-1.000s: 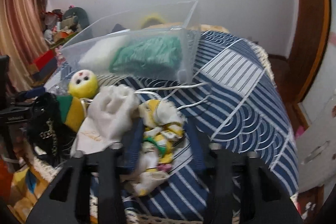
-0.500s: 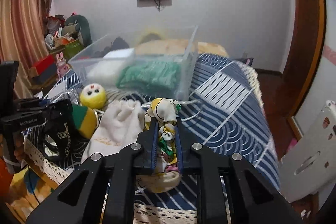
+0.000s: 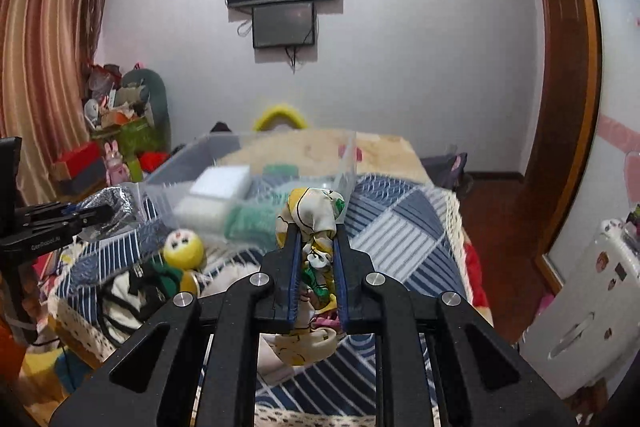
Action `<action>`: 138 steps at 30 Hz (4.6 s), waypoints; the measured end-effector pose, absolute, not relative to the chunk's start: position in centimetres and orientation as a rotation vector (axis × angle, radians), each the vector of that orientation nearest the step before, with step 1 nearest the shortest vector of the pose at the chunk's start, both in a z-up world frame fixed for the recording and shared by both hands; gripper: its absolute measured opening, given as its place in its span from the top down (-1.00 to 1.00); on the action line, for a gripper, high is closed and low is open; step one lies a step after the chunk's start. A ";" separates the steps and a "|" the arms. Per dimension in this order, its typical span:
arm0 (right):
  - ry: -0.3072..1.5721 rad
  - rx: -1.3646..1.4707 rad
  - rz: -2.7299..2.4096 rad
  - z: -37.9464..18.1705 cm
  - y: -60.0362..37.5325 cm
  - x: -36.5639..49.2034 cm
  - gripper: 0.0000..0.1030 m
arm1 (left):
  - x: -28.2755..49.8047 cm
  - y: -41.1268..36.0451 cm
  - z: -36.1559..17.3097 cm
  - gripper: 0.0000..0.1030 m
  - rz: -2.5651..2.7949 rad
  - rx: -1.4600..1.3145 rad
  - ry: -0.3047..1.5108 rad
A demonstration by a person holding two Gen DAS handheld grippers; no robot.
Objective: Organize soft objects
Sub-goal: 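Grasp the bagged steel wool with the left tool while the right tool grasps the floral cloth, then lower the steel wool bag with the left tool while the right tool lowers the floral cloth into the box, then grasp the yellow face ball with the left tool while the right tool grasps the white drawstring bag, then place the yellow ball with the left tool while the right tool places the white bag into the box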
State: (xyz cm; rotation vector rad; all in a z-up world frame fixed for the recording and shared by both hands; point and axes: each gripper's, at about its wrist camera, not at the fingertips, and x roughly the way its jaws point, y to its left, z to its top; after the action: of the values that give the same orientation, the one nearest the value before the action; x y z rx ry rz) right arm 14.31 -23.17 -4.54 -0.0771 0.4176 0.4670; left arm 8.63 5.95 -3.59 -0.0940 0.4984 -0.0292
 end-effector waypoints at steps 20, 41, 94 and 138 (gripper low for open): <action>0.357 -0.101 0.499 -2.1 -17.9 19.4 0.74 | 15.8 4.3 -0.2 0.54 0.000 -0.048 0.401; 0.566 -0.293 0.466 -6.2 -15.3 24.2 0.69 | 23.4 4.1 -6.2 0.46 -0.027 -0.084 0.658; 0.698 -0.255 0.634 -12.4 -16.6 17.0 0.14 | 17.1 0.7 -10.7 -0.15 -0.199 -0.088 0.793; 0.319 -0.150 0.515 -1.2 -17.3 19.0 0.78 | 17.0 3.2 -1.0 0.14 -0.136 -0.108 0.521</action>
State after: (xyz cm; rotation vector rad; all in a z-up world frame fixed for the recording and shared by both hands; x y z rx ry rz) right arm 19.00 -17.26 -1.21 -0.1503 0.3186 0.5151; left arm 17.00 3.17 -1.04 -0.1075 0.5214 -0.1363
